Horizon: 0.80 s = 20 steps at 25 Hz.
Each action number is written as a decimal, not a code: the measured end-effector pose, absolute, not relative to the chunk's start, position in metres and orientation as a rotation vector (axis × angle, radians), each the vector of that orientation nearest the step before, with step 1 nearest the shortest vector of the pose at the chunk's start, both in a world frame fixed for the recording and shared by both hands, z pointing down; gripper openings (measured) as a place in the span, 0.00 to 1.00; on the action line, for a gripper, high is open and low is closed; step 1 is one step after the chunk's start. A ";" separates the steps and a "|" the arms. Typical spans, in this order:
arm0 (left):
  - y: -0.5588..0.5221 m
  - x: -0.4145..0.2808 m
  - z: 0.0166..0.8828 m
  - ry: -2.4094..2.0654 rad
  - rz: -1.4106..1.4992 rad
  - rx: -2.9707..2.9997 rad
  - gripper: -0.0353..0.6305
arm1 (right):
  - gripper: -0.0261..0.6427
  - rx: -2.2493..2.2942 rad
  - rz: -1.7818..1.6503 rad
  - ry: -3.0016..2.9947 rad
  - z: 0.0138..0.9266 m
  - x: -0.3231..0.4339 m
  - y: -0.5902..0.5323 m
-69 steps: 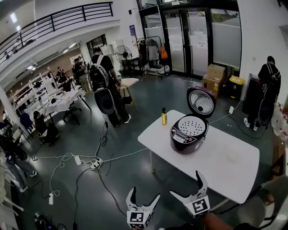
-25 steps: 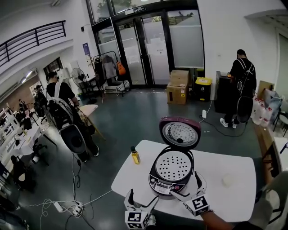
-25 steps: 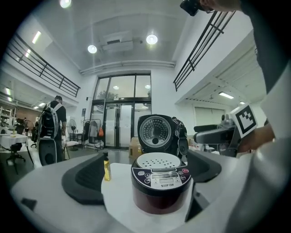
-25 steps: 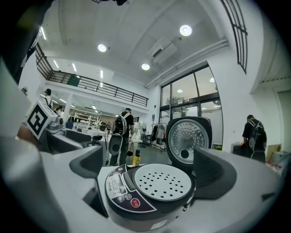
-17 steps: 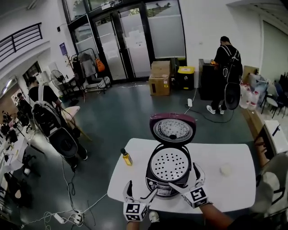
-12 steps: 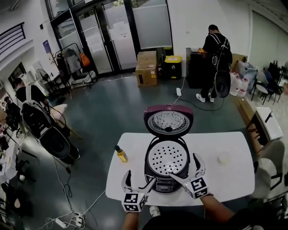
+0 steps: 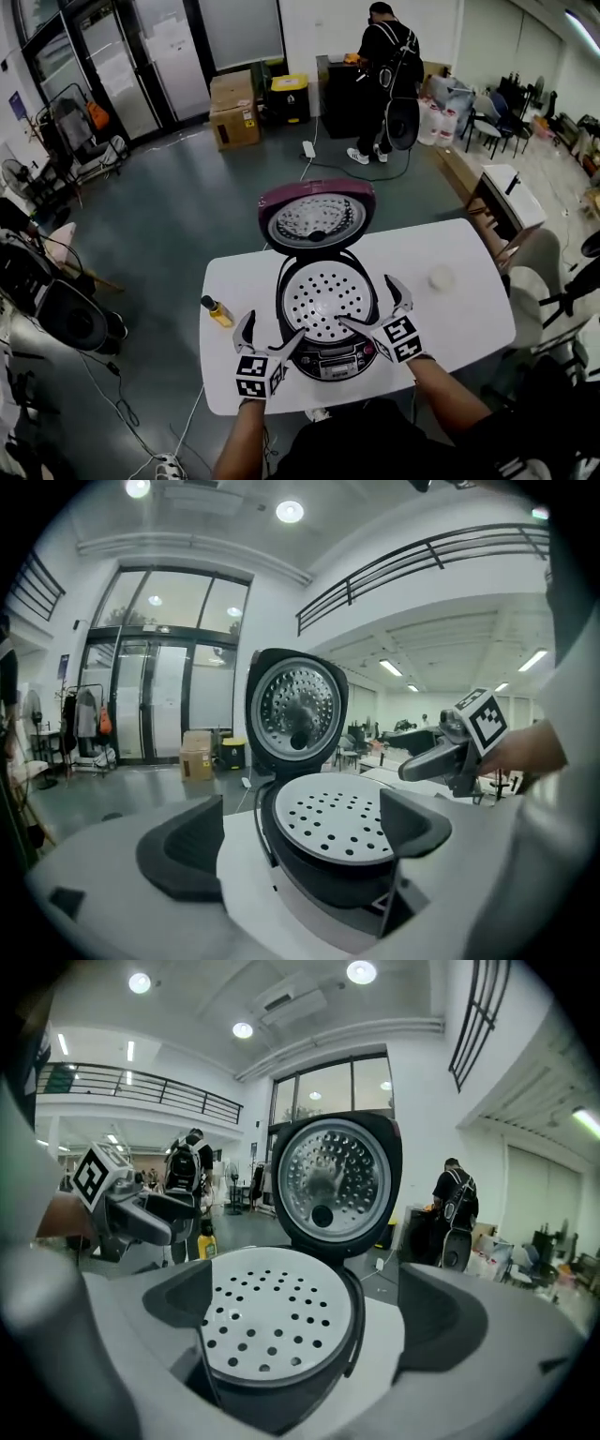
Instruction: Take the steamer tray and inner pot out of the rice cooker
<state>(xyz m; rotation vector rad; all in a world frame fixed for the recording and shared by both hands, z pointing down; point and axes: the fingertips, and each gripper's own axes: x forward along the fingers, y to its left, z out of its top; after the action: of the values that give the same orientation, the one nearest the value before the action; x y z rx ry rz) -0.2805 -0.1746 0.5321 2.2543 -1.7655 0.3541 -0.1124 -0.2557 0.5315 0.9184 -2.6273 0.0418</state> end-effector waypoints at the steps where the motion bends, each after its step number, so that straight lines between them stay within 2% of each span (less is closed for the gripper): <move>1: -0.182 -0.282 0.535 -1.741 0.373 2.265 0.82 | 0.92 0.919 0.042 -2.609 0.535 -0.112 -0.262; 8: -0.243 -0.278 0.573 -1.598 0.552 2.254 0.78 | 0.92 0.875 0.062 -2.485 0.563 -0.113 -0.301; 11: -0.259 -0.274 0.591 -1.540 0.728 2.224 0.77 | 0.91 0.779 0.114 -2.440 0.584 -0.122 -0.308; 13: -0.268 -0.274 0.596 -1.539 0.846 2.204 0.72 | 0.90 0.710 0.105 -2.392 0.596 -0.127 -0.310; 15: -0.272 -0.276 0.600 -1.538 0.933 2.194 0.67 | 0.83 0.662 0.076 -2.340 0.607 -0.127 -0.312; 19: -0.271 -0.279 0.614 -1.518 1.044 2.155 0.58 | 0.62 0.610 -0.003 -2.269 0.615 -0.126 -0.315; 20: -0.270 -0.279 0.615 -1.516 1.052 2.151 0.54 | 0.54 0.609 -0.028 -2.258 0.614 -0.126 -0.316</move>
<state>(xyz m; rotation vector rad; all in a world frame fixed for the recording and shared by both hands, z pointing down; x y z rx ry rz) -0.2793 -0.2704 0.6153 2.1509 -1.5164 1.0520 -0.1262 -0.3156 0.6143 0.6093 -2.2576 -0.0279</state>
